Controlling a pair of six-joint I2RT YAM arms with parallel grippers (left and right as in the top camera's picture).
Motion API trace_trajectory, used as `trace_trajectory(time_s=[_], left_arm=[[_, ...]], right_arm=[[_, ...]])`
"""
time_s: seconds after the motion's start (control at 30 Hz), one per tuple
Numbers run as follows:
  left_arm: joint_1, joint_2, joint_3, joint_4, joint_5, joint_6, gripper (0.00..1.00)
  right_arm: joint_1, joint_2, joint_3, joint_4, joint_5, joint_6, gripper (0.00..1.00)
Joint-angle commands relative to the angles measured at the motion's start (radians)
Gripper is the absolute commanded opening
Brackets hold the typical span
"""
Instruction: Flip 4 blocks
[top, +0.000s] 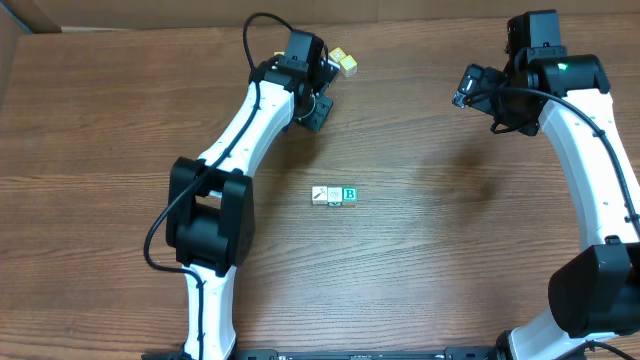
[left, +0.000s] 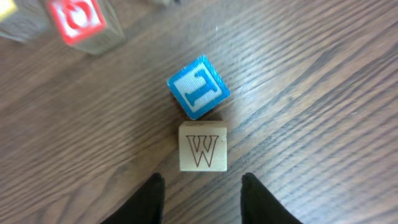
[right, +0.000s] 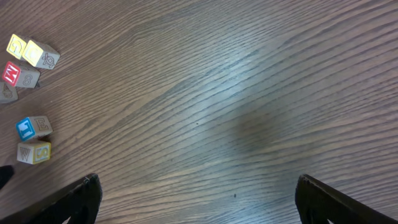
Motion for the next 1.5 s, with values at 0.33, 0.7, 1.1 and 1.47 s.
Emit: trace_trajectory(time_s=[0.33, 0.7, 1.1, 1.47], left_arm=[[0.005, 0.090, 0.024, 0.030, 0.021, -0.033, 0.61], [0.005, 0.148, 0.024, 0.070, 0.023, -0.034, 0.45], [0.005, 0.150, 0.031, 0.080, 0.023, -0.069, 0.28], [0.005, 0.050, 0.048, 0.045, 0.024, -0.139, 0.28]], right_arm=[[0.000, -0.012, 0.002, 0.005, -0.001, 0.005, 1.00], [0.000, -0.012, 0.002, 0.005, -0.001, 0.005, 1.00], [0.000, -0.012, 0.002, 0.005, -0.001, 0.005, 1.00], [0.000, -0.012, 0.002, 0.005, -0.001, 0.005, 1.00]])
